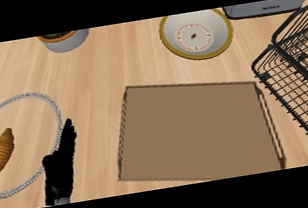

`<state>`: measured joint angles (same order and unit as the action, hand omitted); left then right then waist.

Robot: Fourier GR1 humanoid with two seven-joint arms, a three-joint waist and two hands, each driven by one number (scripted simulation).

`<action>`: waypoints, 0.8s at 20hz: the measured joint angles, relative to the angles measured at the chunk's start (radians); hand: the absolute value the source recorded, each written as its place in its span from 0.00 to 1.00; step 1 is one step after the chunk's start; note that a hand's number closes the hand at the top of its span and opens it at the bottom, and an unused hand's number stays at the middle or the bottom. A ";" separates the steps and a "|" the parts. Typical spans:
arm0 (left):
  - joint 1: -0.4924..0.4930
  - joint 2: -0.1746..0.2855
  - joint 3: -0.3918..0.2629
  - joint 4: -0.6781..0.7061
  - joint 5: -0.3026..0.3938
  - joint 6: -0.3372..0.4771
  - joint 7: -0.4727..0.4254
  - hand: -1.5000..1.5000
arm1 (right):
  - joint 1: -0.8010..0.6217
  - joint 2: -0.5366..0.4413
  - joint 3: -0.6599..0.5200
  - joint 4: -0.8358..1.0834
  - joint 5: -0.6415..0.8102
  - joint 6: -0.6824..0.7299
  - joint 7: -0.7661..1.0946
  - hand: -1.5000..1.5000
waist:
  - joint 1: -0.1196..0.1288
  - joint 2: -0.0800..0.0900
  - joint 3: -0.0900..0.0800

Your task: Pick the eggplant from the tray and place it in the tiered basket

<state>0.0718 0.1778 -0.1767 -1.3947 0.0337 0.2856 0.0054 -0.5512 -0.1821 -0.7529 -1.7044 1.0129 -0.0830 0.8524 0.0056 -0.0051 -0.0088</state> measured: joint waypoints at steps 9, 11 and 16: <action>0.008 -0.003 0.013 -0.008 0.003 -0.008 0.002 0.50 | 0.028 0.004 -0.058 -0.168 -0.032 -0.193 -0.024 0.00 | -0.006 0.004 0.003; 0.010 -0.004 0.014 -0.012 0.000 -0.003 0.009 0.50 | 0.050 0.002 -0.085 -0.242 -0.006 -0.195 0.008 0.00 | -0.012 0.003 0.002; 0.033 -0.002 0.022 -0.018 -0.003 0.002 0.000 0.50 | 0.189 0.007 -0.196 -0.493 -0.025 -0.127 0.083 0.00 | -0.035 -0.005 0.007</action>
<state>0.1051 0.1760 -0.1542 -1.4126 0.0305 0.2878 0.0056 -0.3622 -0.1751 -0.9493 -2.1976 0.9875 -0.2101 0.9354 -0.0297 -0.0102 -0.0019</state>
